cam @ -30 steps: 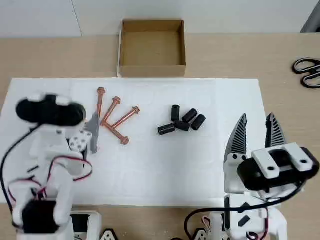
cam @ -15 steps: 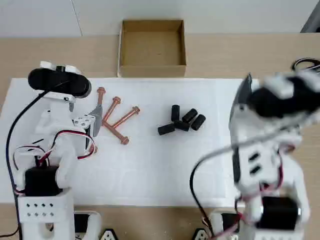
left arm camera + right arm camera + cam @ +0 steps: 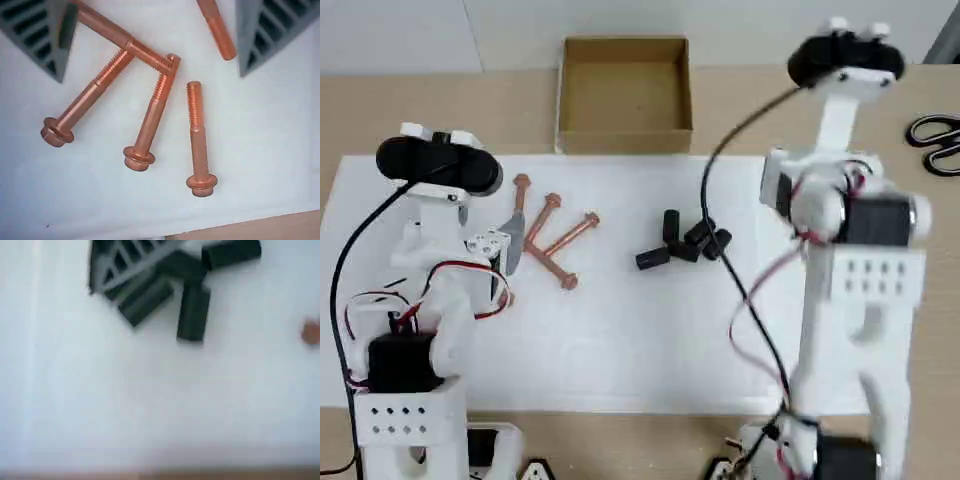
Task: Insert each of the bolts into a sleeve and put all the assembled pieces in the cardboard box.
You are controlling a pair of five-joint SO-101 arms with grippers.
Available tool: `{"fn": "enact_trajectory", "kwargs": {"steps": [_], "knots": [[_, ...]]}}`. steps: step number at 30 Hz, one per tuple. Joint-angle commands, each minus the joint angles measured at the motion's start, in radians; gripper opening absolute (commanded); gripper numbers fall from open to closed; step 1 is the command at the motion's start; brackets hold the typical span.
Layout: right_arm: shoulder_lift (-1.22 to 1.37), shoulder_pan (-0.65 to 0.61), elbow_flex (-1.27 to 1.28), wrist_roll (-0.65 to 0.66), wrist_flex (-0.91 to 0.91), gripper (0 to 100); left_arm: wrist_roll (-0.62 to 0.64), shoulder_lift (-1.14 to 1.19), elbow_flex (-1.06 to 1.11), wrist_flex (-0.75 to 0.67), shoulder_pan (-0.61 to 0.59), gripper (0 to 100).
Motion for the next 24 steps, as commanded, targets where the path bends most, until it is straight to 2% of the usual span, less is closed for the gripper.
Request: {"fn": "enact_trajectory", "kwargs": {"steps": [1,3,11,20,24], "knots": [[0.153,-0.001,-0.183,-0.009,0.182,17.8,0.032,0.003,0.001,0.003,-0.003,21],[0.225,-0.001,-0.218,-0.009,0.234,17.8,0.046,0.003,0.008,-0.002,-0.003,21],[0.361,-0.019,-0.198,-0.012,0.249,17.7,0.046,0.003,0.045,-0.006,-0.003,21],[0.475,-0.124,-0.196,-0.015,0.232,17.7,0.046,0.002,0.117,-0.046,-0.003,21],[0.555,-0.14,-0.196,-0.015,0.157,17.7,0.046,0.002,0.117,-0.046,-0.003,21]]}}
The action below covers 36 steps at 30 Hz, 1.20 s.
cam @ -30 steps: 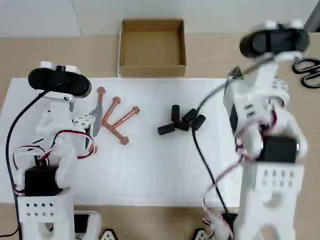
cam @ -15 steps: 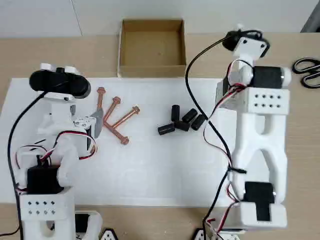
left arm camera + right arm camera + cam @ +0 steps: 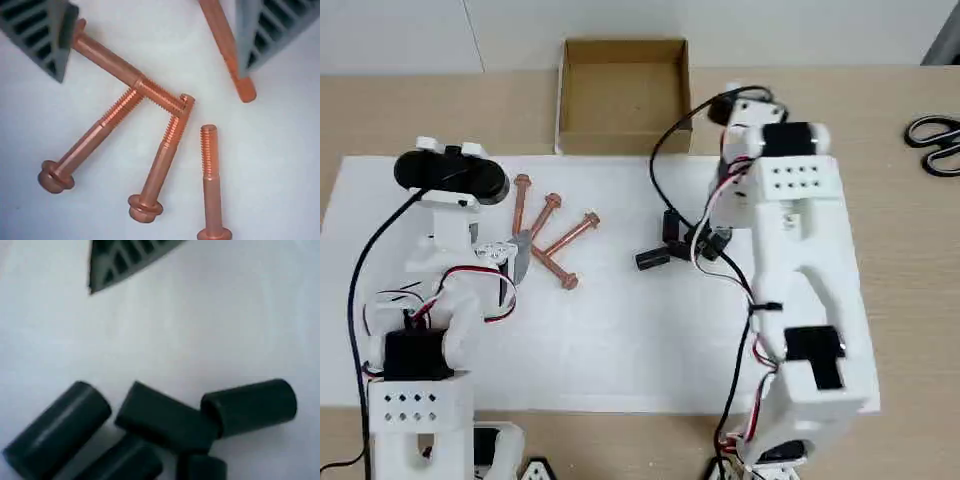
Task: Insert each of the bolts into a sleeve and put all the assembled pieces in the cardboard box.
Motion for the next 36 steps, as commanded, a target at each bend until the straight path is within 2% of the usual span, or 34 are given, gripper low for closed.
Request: {"fn": "enact_trajectory", "kwargs": {"steps": [1,16,36], "knots": [[0.041,-0.008,-0.028,-0.006,-0.068,17.7,0.009,0.0,-0.004,-0.021,-0.003,21],[0.213,-0.062,-0.028,-0.11,-0.154,17.7,0.009,0.0,-0.002,-0.021,0.002,21],[0.329,-0.056,-0.028,-0.114,-0.252,17.5,0.009,-0.005,0.079,-0.072,0.002,21]]}}
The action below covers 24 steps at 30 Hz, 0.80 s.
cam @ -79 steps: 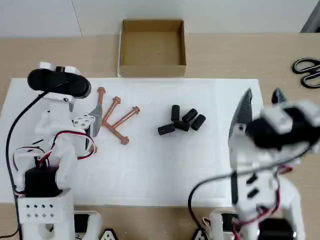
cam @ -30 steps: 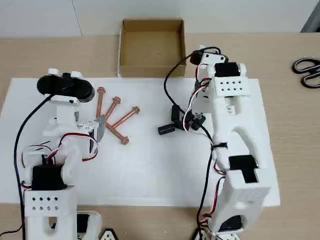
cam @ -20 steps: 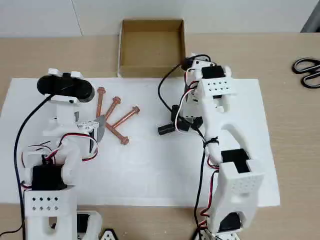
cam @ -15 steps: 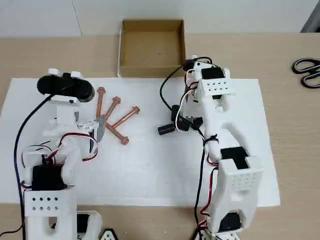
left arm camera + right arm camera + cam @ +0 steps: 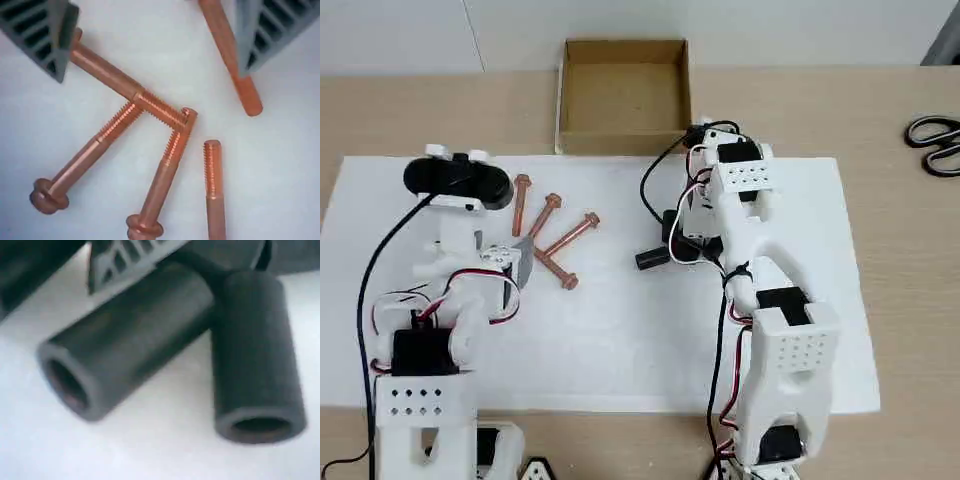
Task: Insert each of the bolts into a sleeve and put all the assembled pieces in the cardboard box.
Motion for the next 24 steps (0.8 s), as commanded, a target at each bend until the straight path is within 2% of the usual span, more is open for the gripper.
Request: {"fn": "enact_trajectory", "kwargs": {"steps": [1,5,12,17,24], "knots": [[-0.001,-0.004,-0.028,-0.011,-0.008,17.5,0.009,-0.005,-0.004,-0.025,0.002,21],[0.001,-0.004,-0.028,-0.009,-0.002,16.9,0.009,-0.005,-0.004,-0.025,0.002,21],[0.001,-0.002,-0.028,-0.006,-0.002,3.2,0.009,-0.005,-0.004,-0.025,0.002,21],[-0.007,0.016,-0.029,-0.002,-0.001,1.0,0.009,-0.005,-0.005,-0.023,-0.002,21],[-0.019,0.073,-0.04,0.213,0.061,1.0,0.009,-0.003,-0.008,-0.021,0.0,21]]}}
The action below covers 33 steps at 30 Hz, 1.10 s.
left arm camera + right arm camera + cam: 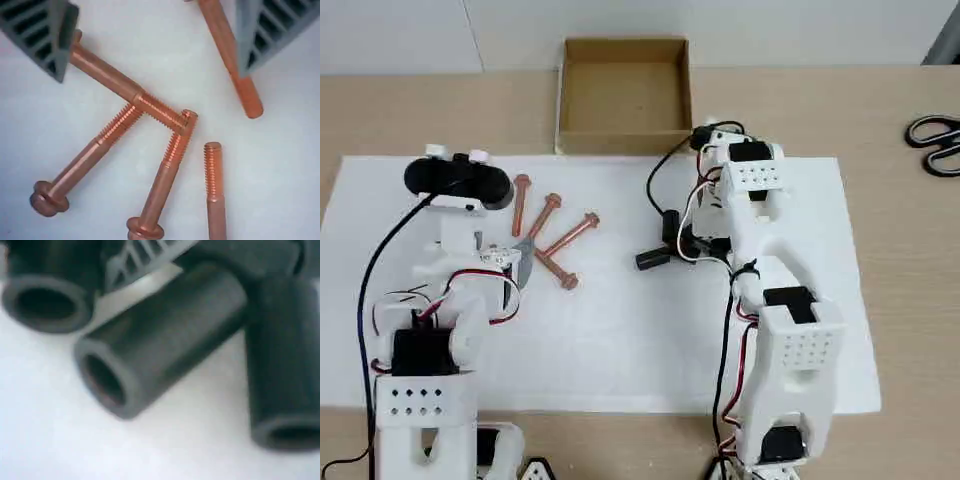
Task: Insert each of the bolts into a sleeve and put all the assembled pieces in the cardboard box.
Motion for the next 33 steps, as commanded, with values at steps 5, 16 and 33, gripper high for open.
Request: {"fn": "enact_trajectory", "kwargs": {"steps": [5,16,33], "knots": [[-0.122,0.022,-0.041,0.17,0.177,1.0,0.009,-0.002,-0.01,-0.023,0.002,21],[-0.148,-0.035,0.012,0.193,0.211,1.7,0.009,-0.002,-0.01,-0.023,0.002,21],[0.007,-0.039,0.012,0.189,0.208,11.2,0.009,-0.002,-0.007,-0.023,0.002,21]]}}
